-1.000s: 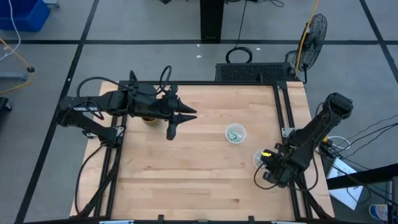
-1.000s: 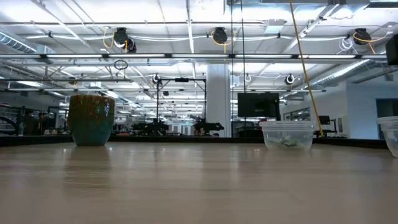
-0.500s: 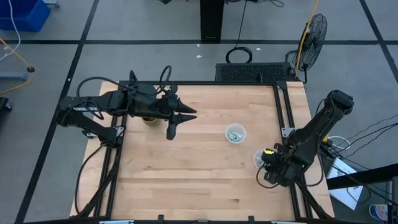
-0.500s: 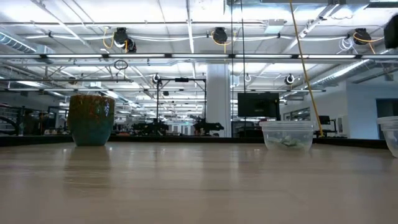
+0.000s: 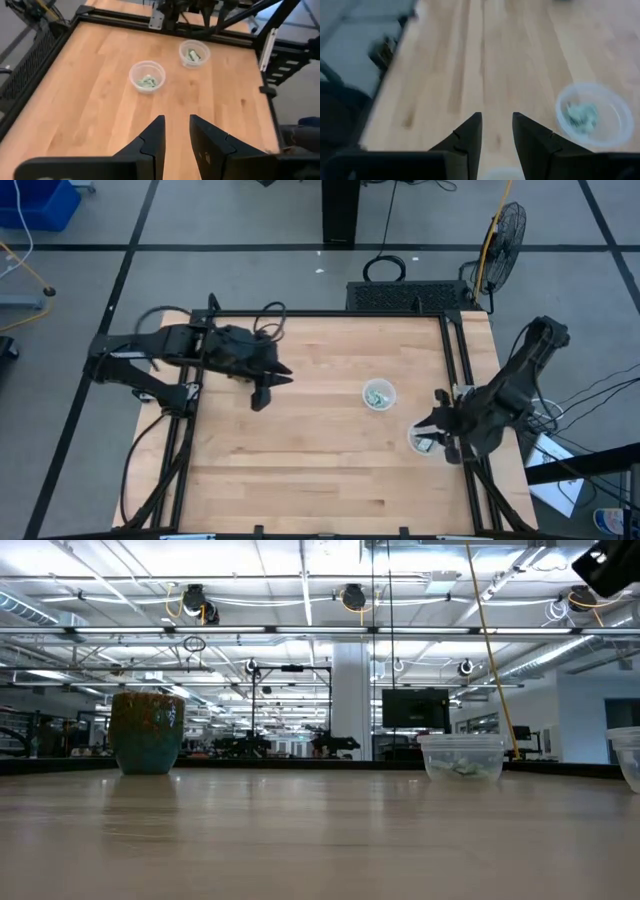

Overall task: Pick and place items into bin
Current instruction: Return to Home Position

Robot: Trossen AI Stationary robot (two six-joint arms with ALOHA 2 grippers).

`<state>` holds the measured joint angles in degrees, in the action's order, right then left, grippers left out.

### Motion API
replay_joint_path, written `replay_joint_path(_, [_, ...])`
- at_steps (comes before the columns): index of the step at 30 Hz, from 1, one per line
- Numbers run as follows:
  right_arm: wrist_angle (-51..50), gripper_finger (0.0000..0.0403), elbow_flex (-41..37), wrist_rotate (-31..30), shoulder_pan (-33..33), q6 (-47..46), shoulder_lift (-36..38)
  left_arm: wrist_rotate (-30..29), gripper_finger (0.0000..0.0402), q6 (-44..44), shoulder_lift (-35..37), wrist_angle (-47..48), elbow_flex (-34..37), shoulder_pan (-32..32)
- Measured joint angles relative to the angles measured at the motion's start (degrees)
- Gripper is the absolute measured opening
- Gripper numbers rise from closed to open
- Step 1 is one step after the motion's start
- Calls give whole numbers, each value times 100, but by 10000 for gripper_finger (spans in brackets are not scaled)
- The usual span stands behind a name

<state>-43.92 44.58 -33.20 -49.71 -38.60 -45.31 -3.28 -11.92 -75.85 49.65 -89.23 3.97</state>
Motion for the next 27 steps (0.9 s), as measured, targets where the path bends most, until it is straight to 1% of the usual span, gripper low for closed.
replay_joint_path(2, [343,102,-73,-128,-2,177,129,-94,93,-8,159,114,0,124])
replay_joint_path(4, [487,102,-92,-126,22,781,246,-267,93,17,344,148,0,245])
replay_joint_path(6, [637,102,-92,-118,56,1178,453,-338,93,17,620,174,0,317])
replay_joint_path(9, [756,102,-92,-116,62,1262,1051,-338,93,-46,1230,392,-2,426])
replay_joint_path(12, [862,102,-101,-58,61,1276,1653,-432,93,-109,1865,884,-2,608])
replay_joint_path(14, [1123,102,-252,153,63,1414,2042,-723,93,-299,2262,1253,-2,743])
replay_joint_path(16, [1731,102,-586,323,62,1925,2376,-1119,93,-647,2647,1373,99,899])
replay_joint_path(18, [2609,102,-1049,615,63,2752,2670,-1381,93,-793,3103,1368,357,1050])
replay_joint_path(21, [3746,102,-1732,1421,63,3769,3030,-1499,93,-813,3783,1041,1080,1217])
replay_joint_path(23, [4413,102,-2140,1927,63,4043,3241,-1503,93,-715,4240,562,1730,1278])
replay_joint_path(24, [4728,102,-2327,2082,63,4121,3329,-1494,93,-596,4482,260,2068,1298])
replay_joint_path(25, [5000,102,-2509,2166,63,4141,3413,-1470,93,-446,4720,-35,2382,1313])
replay_joint_path(27, [5366,102,-2840,2129,63,4129,3553,-1437,93,-198,5225,-653,3010,1341])
